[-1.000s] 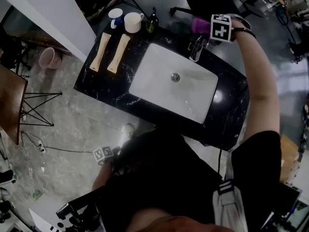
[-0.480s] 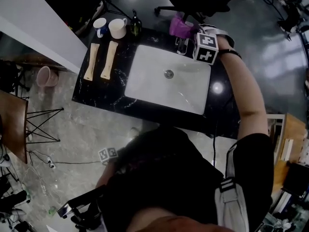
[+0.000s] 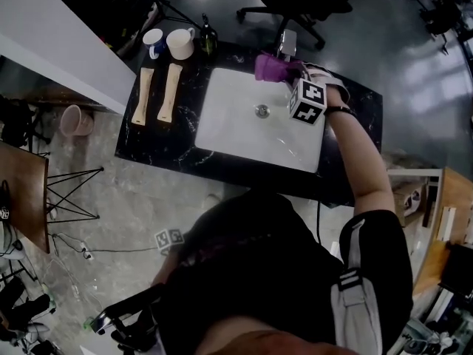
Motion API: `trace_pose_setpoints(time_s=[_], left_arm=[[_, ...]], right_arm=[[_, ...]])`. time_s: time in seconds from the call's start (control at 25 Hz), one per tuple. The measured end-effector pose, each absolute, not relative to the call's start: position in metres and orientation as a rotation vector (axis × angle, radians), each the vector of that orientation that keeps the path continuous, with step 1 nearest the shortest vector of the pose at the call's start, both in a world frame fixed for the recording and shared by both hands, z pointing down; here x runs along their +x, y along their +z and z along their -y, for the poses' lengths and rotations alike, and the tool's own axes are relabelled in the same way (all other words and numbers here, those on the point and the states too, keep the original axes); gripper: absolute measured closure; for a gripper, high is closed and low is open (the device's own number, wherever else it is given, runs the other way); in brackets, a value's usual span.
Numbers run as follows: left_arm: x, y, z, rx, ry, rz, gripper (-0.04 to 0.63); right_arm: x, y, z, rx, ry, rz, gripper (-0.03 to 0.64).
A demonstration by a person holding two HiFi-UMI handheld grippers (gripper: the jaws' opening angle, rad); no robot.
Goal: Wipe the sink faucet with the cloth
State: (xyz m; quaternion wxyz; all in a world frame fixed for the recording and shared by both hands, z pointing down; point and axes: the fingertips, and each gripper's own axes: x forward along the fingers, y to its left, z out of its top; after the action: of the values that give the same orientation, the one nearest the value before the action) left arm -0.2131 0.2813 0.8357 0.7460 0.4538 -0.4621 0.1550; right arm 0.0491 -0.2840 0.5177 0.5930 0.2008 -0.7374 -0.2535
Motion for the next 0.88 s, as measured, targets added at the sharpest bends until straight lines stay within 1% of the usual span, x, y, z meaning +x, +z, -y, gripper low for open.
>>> trace_pose_setpoints(time_s=[0.32,0.52,0.72,0.88], left_arm=[[-0.209,0.832,-0.274,0.993,0.316,1.023,0.603],[-0.209,0.832,-0.274,0.986,0.306,1.027,0.603],[-0.210,0.831,-0.277,0.986,0.334,1.013,0.603],[-0.214,0.839,-0.272,1.027,0.347,1.016,0.603]], right_arm=[[0.067,0.524,0.341,0.674,-0.530,1.688,0.522],[0.074,0.526,0.356,0.752,-0.502,1.709,0.520],[0.074,0.528,0.352,0.809,-0.464,1.743,0.520],[0.073,0.527,0.322,0.818,-0.463,1.782,0.520]])
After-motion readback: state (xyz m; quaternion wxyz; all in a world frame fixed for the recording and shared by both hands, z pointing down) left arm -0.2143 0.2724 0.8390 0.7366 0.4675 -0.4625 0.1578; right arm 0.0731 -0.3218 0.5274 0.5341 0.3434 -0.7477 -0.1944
